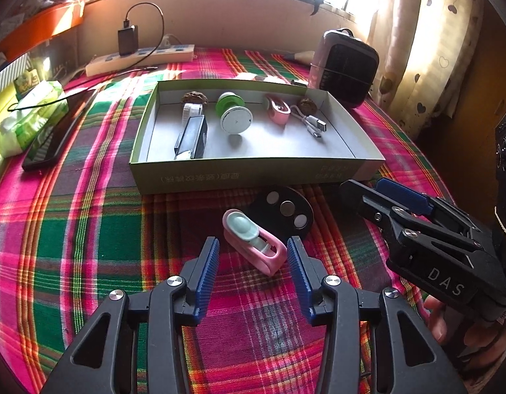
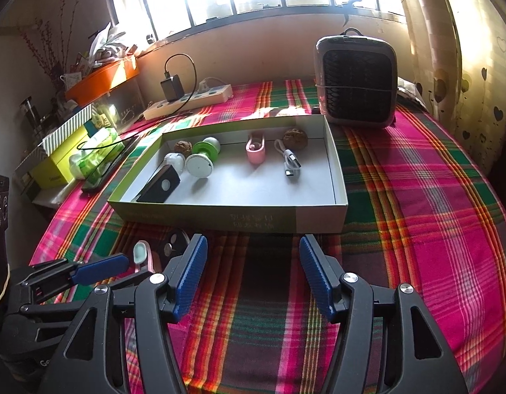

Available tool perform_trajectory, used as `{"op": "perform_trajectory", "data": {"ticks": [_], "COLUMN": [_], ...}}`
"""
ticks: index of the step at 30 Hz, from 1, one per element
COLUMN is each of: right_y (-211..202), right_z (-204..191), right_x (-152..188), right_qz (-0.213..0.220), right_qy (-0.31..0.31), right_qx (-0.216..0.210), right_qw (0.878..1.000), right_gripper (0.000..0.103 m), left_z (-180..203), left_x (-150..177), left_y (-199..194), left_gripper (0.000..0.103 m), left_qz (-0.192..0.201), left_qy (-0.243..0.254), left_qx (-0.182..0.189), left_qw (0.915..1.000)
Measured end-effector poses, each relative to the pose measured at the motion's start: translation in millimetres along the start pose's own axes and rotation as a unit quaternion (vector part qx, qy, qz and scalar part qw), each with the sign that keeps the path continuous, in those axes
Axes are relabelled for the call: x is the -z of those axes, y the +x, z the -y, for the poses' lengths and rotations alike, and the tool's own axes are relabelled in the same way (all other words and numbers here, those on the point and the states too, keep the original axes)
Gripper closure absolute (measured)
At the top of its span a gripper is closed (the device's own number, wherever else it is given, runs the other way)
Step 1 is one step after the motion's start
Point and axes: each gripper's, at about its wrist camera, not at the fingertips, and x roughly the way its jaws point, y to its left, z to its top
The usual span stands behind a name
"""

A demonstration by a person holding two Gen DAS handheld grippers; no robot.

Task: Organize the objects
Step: 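Withdraw both grippers from the box toward the pink clip and black disc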

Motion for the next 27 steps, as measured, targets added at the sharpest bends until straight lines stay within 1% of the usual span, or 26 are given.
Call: {"op": "perform_trajectory", "data": {"ticks": [2, 5, 7, 16, 24, 27], "right_y": [0, 1, 2, 3, 5, 6], "right_z": [0, 0, -1, -4, -10, -14], "right_x": [1, 2, 2, 3, 5, 6], "right_qz": [-0.001, -0.004, -0.005, -0.008, -0.016, -0.019], "right_qy": [-0.001, -0.002, -0.004, -0.01, -0.022, -0.031], "right_qx": [-0.001, -0.002, -0.004, -0.01, -0.016, -0.019], "right_qw": [1.0, 1.0, 1.0, 1.0, 1.0, 0.999], "right_gripper": [0.043, 0.043, 0.043, 0.043, 0.043, 0.043], "left_z": [0, -2, -3, -23, -44, -47], "left_x": [0, 0, 1, 4, 10, 8], "left_y": [3, 5, 3, -1, -11, -14], "left_gripper": [0.062, 0.062, 0.062, 0.062, 0.062, 0.062], "left_qz": [-0.004, -0.01, -0.008, -0.004, 0.003, 0.009], "left_qy": [-0.002, -0.004, -0.004, -0.014, -0.036, -0.049], "left_qx": [0.002, -0.011, -0.01, -0.029, -0.057, -0.047], "left_qw": [1.0, 0.9999, 0.9999, 0.9995, 0.9977, 0.9976]}}
